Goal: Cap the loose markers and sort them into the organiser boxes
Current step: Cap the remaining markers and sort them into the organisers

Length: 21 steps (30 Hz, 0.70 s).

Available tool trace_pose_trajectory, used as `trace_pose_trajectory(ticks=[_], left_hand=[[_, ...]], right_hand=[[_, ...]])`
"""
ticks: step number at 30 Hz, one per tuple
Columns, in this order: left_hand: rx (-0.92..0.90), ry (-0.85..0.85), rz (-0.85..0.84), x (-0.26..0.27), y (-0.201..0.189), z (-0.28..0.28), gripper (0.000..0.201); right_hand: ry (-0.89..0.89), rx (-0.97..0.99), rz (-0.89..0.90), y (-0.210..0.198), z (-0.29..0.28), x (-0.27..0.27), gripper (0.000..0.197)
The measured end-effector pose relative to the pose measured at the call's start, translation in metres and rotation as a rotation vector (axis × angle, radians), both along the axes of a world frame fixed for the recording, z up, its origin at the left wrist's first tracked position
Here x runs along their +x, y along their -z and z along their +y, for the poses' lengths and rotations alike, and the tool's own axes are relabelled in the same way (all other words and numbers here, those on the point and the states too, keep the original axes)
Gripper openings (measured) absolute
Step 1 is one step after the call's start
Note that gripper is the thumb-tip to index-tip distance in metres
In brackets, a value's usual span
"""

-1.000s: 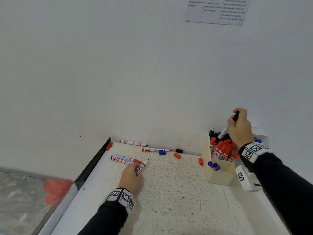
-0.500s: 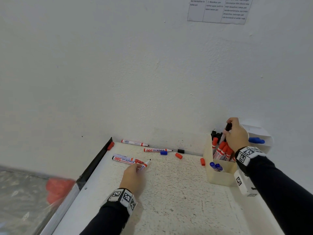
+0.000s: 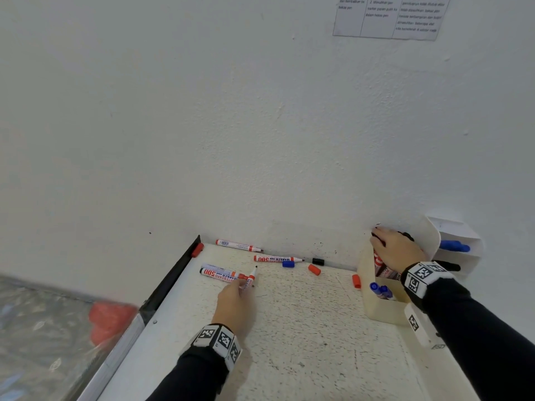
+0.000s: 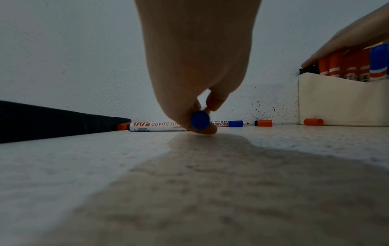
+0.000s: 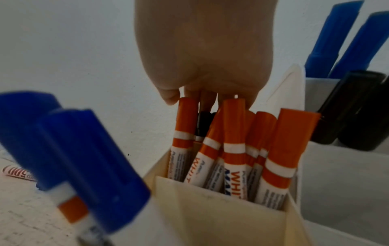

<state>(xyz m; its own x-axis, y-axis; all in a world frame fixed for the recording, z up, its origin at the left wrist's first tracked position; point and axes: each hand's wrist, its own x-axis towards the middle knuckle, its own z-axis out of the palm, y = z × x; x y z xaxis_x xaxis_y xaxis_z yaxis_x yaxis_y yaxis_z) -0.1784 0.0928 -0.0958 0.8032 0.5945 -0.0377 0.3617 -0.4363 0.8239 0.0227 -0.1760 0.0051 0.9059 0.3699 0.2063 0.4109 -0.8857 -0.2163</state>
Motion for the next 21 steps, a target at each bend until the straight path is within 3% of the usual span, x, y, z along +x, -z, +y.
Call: trace_pose_trajectory(ticks=[7, 11, 15, 21], left_hand=[[0.012, 0.022, -0.003, -0.003, -0.004, 0.002, 0.033], [-0.016, 0.027, -0.005, -0.003, -0.005, 0.001, 0.037], [-0.025, 0.014, -0.009, -0.004, -0.005, 0.001, 0.038], [-0.001, 0.015, -0.067, -0.004, -0.002, 0.000, 0.033]], right_hand=[[0.049, 0.013, -0.024, -0.010, 0.013, -0.011, 0.029], [-0.063, 0.226, -0.117, -0.025, 0.044, -0.029, 0.025], [-0.178, 0.291, 0.102, -0.026, 0.091, -0.056, 0.027], [-0.146, -0.144, 0.526, 0.045, 0.124, -0.059, 0.058]])
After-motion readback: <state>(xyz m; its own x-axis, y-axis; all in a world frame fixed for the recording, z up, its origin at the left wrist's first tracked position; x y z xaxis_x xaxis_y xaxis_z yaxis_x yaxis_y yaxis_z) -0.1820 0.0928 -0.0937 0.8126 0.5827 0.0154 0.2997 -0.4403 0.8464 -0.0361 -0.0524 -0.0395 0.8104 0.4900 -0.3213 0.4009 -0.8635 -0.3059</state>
